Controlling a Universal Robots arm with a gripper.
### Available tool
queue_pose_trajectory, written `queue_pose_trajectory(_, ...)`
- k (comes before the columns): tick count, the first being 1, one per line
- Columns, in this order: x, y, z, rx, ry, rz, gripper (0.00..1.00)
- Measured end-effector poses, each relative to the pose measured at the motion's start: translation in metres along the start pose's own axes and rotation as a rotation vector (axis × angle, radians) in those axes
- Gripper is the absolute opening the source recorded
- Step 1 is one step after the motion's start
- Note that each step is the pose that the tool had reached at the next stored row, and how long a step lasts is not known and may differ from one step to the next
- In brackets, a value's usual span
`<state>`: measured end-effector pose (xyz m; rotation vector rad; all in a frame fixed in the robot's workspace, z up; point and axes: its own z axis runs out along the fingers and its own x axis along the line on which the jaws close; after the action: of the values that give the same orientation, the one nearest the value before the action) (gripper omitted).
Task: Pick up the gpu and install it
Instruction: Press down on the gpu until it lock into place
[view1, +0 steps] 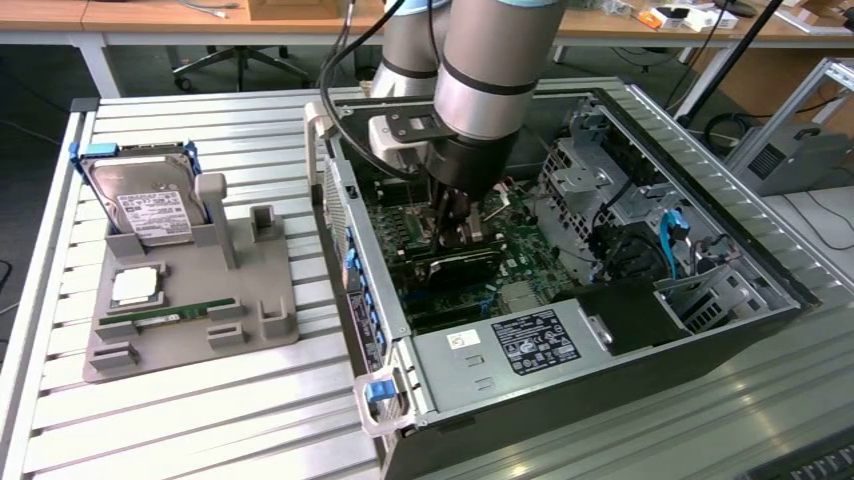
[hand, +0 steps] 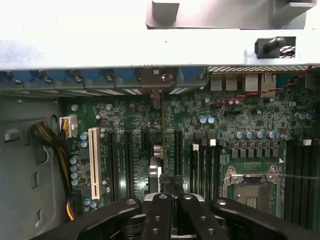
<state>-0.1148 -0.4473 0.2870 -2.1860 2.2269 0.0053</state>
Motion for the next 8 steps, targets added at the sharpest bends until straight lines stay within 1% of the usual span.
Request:
queue_pose_trajectory(5, 0.0001, 0.0007, 0.0060, 0.0000, 0.0005, 0.000, 0.11)
queue_pose_trajectory(8, 0.0001, 0.0007, 0.0061, -0.0001, 0.0008, 0.000, 0.11)
